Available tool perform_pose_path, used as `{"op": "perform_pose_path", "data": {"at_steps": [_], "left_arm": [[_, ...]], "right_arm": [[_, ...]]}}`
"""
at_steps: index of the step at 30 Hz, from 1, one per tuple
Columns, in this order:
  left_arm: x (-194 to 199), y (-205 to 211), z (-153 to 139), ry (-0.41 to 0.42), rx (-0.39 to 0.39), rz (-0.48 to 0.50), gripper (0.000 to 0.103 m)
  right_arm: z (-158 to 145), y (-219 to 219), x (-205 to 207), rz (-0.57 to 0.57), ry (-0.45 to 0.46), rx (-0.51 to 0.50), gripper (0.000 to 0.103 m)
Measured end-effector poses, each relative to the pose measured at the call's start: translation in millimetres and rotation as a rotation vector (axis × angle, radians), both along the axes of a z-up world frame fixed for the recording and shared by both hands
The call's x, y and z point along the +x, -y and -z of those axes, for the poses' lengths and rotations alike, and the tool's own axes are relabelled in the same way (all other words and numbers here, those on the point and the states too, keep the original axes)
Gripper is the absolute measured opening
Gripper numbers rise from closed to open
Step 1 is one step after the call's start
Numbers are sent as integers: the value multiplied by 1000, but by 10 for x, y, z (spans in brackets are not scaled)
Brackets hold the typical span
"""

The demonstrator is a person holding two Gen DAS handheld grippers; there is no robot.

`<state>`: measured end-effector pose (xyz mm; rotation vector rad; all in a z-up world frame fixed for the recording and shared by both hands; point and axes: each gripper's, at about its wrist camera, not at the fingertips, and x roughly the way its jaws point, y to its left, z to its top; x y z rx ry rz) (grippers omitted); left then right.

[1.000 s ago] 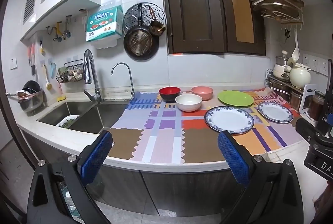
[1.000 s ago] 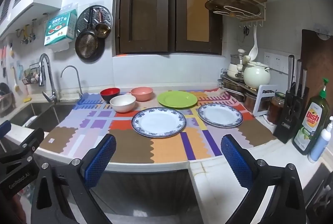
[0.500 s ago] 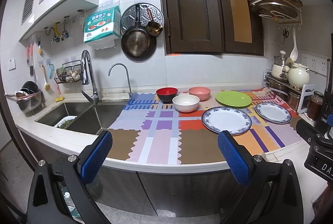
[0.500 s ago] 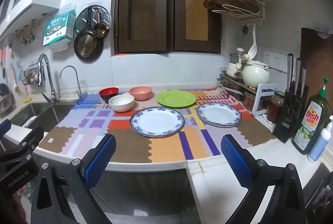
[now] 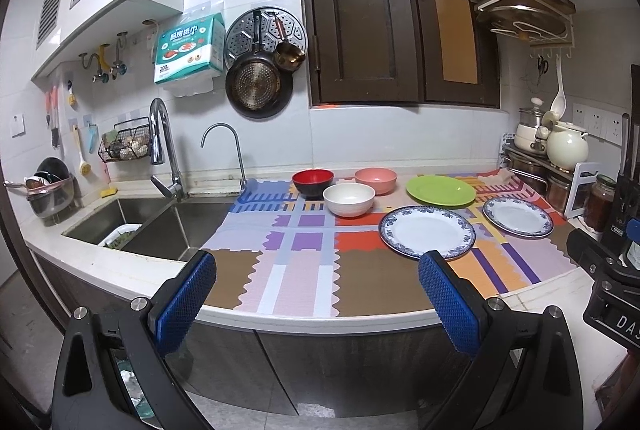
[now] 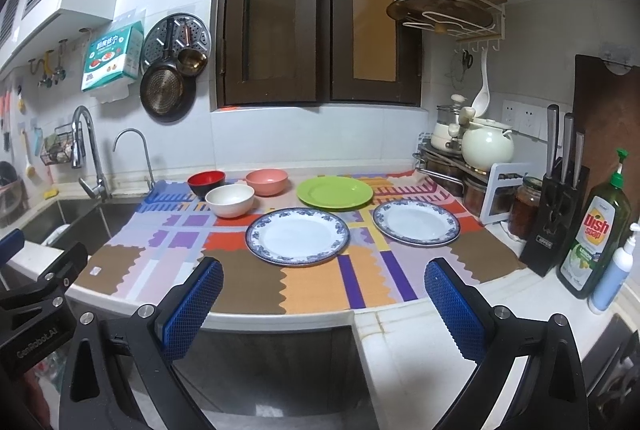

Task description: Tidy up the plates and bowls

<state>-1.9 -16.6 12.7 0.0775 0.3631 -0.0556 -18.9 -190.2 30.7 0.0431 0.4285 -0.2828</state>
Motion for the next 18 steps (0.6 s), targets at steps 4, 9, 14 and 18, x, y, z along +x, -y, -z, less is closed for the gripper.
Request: {"op": "perform_pose_path", "data": {"at_steps": [4,9,14,18], "left_arm": [[-12,23,-17,9,-1,5,103],[-29,13,-27,18,-4,9,103],[-26,18,-36,20,-4,8,103],[-24,16,-55,25,-4,9,103]], "right_arm": [[-10,24,-13,2,3,-1,102],[-16,35,-40,9,8,-2,102],[-17,32,-47,11,10,-3,102],[-17,34,-47,9,10,-3,102]]}}
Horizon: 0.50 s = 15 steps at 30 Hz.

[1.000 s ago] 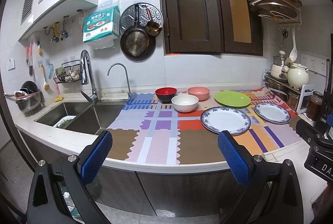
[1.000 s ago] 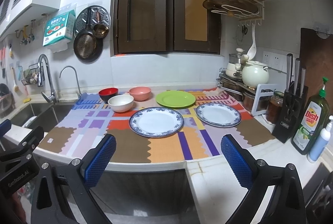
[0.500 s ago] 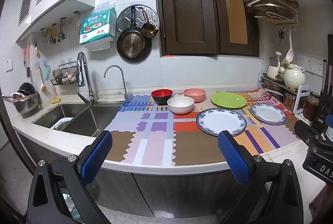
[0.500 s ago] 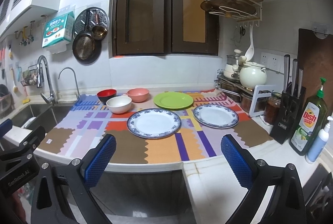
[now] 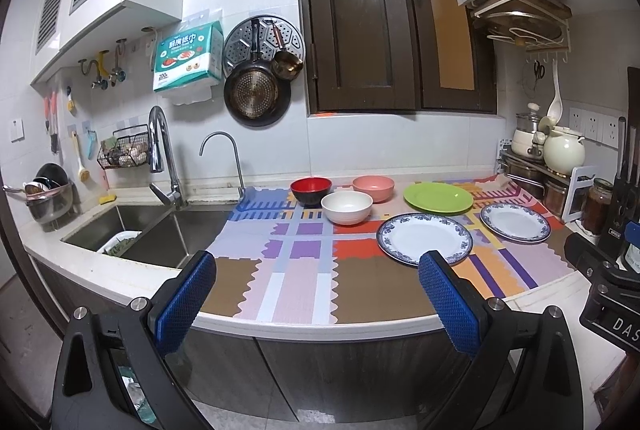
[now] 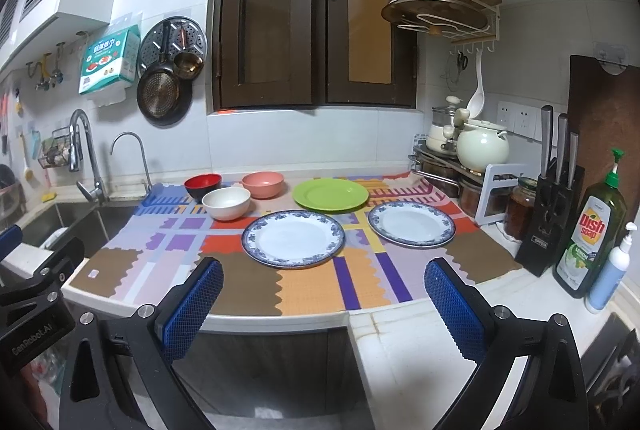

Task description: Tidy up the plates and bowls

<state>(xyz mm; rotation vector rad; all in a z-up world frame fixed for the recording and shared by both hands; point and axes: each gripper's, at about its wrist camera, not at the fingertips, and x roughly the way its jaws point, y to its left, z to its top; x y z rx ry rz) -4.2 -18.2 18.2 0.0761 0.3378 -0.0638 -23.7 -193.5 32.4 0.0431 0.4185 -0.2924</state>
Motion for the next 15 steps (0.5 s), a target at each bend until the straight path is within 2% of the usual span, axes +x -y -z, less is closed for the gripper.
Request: {"op": "perform_pose_path", "data": {"at_steps": [15], "left_arm": [[38,-28,-12,-4,-8,-1,103]], "right_arm": [[-4,-17,9,1,1,-1,102]]}}
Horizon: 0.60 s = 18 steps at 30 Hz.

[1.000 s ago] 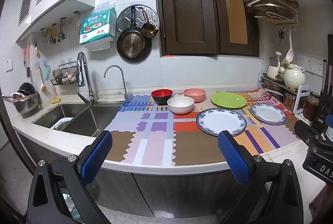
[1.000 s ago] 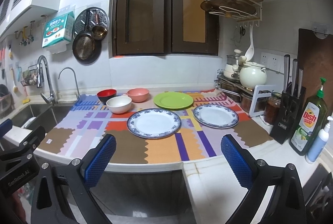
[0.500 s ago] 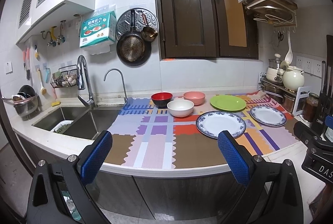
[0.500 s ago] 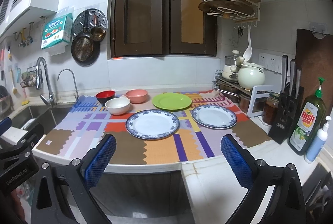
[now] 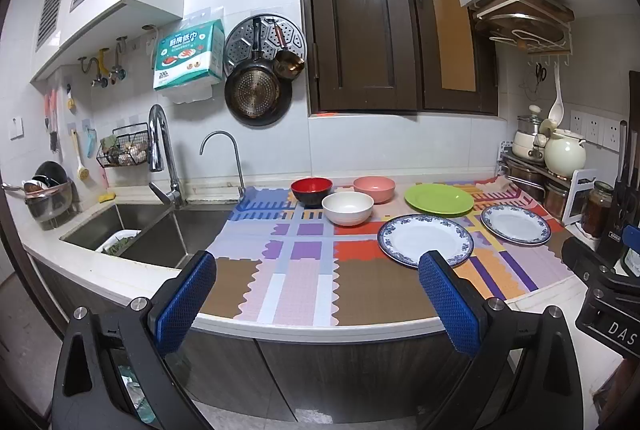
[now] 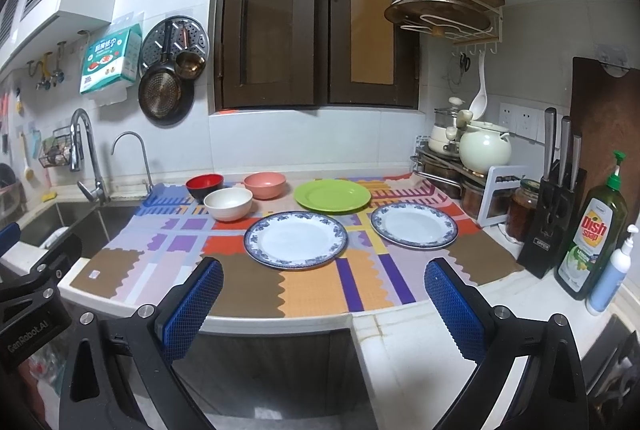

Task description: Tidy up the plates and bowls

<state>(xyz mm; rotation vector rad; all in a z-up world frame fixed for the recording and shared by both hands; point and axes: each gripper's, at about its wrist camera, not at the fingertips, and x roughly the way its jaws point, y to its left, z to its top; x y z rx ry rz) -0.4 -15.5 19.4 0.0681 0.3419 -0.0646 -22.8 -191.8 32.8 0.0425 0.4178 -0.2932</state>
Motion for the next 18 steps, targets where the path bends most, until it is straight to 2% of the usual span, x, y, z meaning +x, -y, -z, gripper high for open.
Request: {"op": "perform_pose_path", "data": {"at_steps": [18], "left_arm": [[310,119,138,-49,-3,13,103]], "right_arm": [[92,75,217,4,-36,29,102]]}}
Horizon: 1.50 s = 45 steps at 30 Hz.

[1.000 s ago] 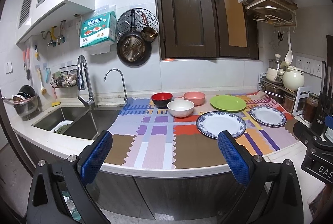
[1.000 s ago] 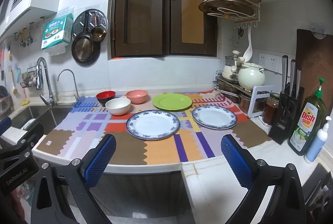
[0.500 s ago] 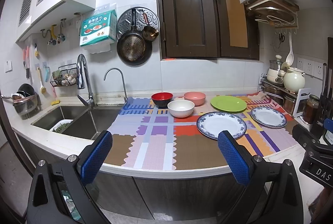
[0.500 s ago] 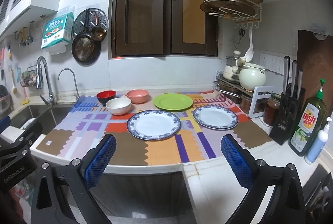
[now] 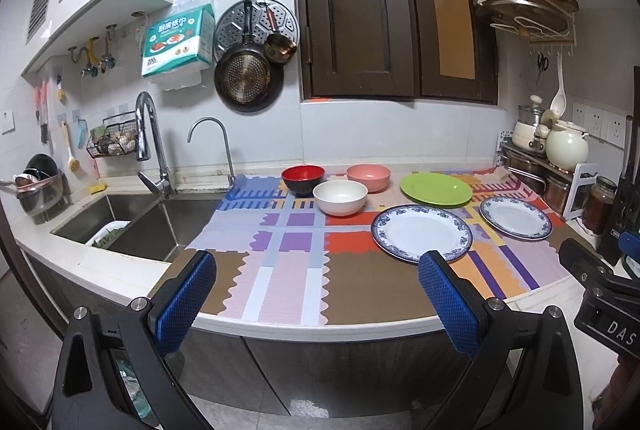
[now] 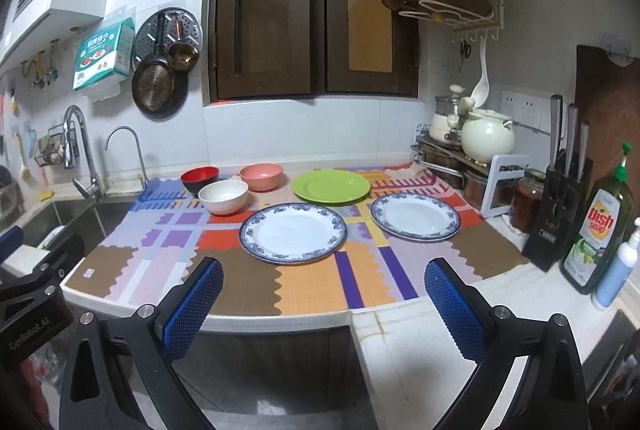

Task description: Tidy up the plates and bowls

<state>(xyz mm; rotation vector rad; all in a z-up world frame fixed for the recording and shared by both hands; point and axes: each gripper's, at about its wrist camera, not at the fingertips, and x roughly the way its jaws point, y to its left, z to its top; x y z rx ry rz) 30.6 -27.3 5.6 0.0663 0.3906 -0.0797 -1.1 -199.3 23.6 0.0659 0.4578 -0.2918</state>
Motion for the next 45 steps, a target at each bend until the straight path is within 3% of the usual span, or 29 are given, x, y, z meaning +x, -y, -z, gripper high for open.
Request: {"op": "perform_pose_path", "data": {"at_steps": [8,16,31,40,45], "left_arm": [[474,93,58,-1,34,28,103],[1259,153,95,-12,67,94,103],[2534,403,373,-159,98,232,103],[3014,808,642,-240,143,205,100],[3278,984,874,-330,152,196,96]], "right_arm": [[80,109,352,13,-35,27,102],[175,155,986,46,-54,22,102],[386,273,2108,186,-126,22,102],[624,666,2678,174,-208,23,102],[865,914,3003,145,-281,57,101]]}}
